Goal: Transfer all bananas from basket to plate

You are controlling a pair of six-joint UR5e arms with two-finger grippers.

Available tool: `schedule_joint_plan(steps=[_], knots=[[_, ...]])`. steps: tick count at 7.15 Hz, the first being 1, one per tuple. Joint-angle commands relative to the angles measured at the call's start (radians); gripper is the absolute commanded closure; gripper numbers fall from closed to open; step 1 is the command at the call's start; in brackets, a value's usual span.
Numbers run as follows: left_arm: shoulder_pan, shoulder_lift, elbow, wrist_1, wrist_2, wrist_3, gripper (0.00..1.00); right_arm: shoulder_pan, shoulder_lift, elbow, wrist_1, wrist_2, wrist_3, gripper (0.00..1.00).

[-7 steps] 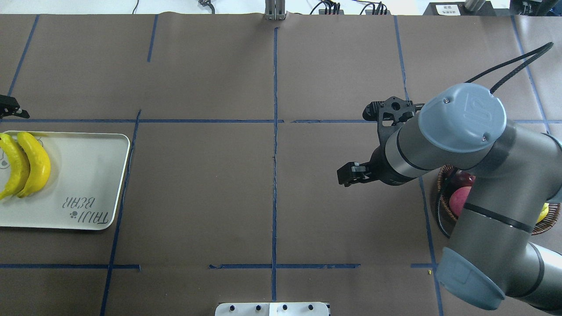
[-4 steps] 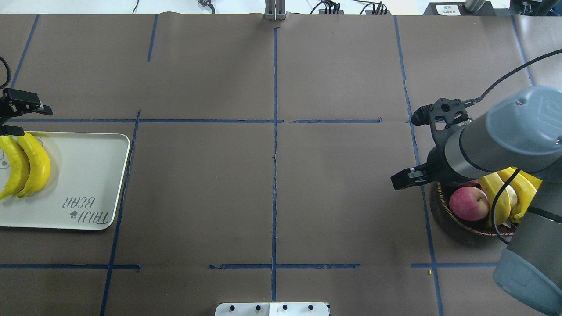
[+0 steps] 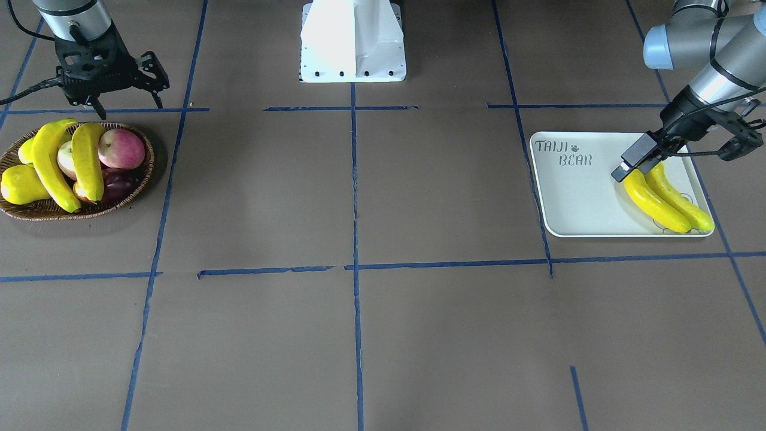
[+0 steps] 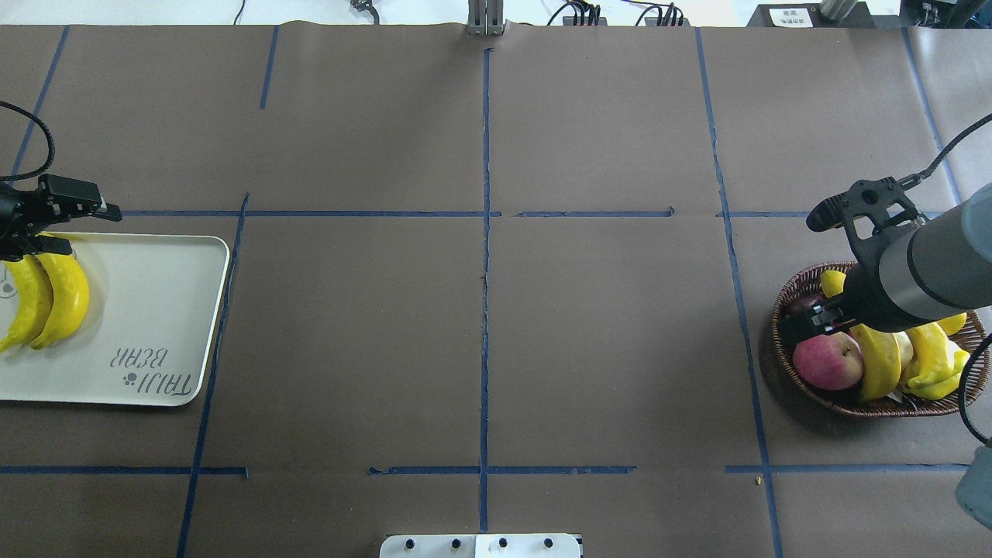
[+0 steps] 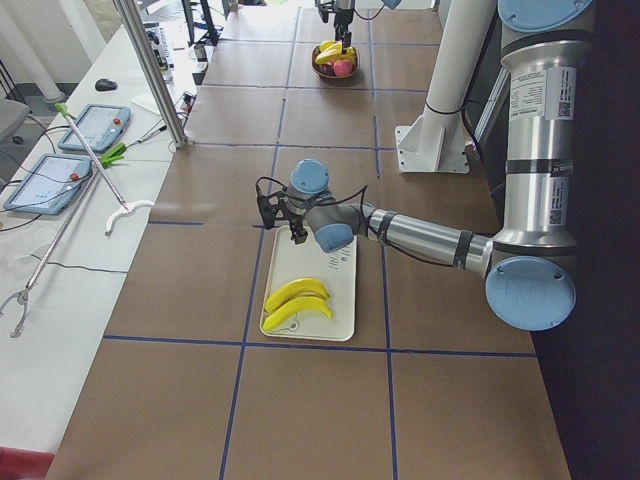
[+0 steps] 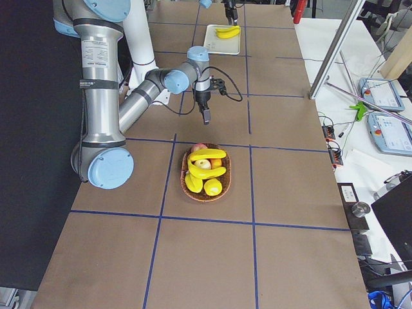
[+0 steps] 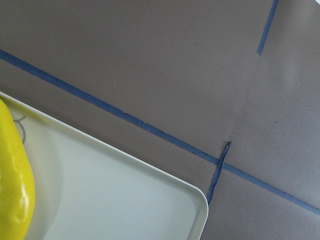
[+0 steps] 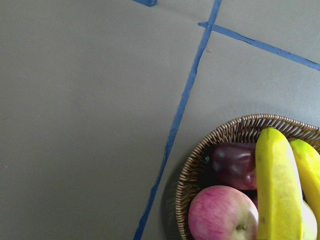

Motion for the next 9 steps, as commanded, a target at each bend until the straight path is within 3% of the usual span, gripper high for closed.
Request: schedule_joint_plan(steps=[1,3,4,7,9], knots=[[0.002,0.002,-0.001,0.001,0.001,0.000,0.00,0.015,-0.116,-0.008,0.155,0.000,-0.029,0.00],[0.004,0.002,-0.001,-0.001,0.001,0.000,0.00,0.053,-0.246,-0.109,0.447,0.059,-0.038,0.00],[0.005,0.004,-0.001,-0.001,0.001,0.000,0.00,0.061,-0.280,-0.157,0.536,0.070,-0.038,0.00],[0.007,0.004,-0.005,-0.001,-0.001,0.000,0.00,0.056,-0.250,-0.283,0.577,0.058,-0.009,0.01],[0.007,0.004,-0.007,-0.001,-0.001,0.000,0.00,0.053,-0.248,-0.303,0.577,0.058,-0.007,0.06]])
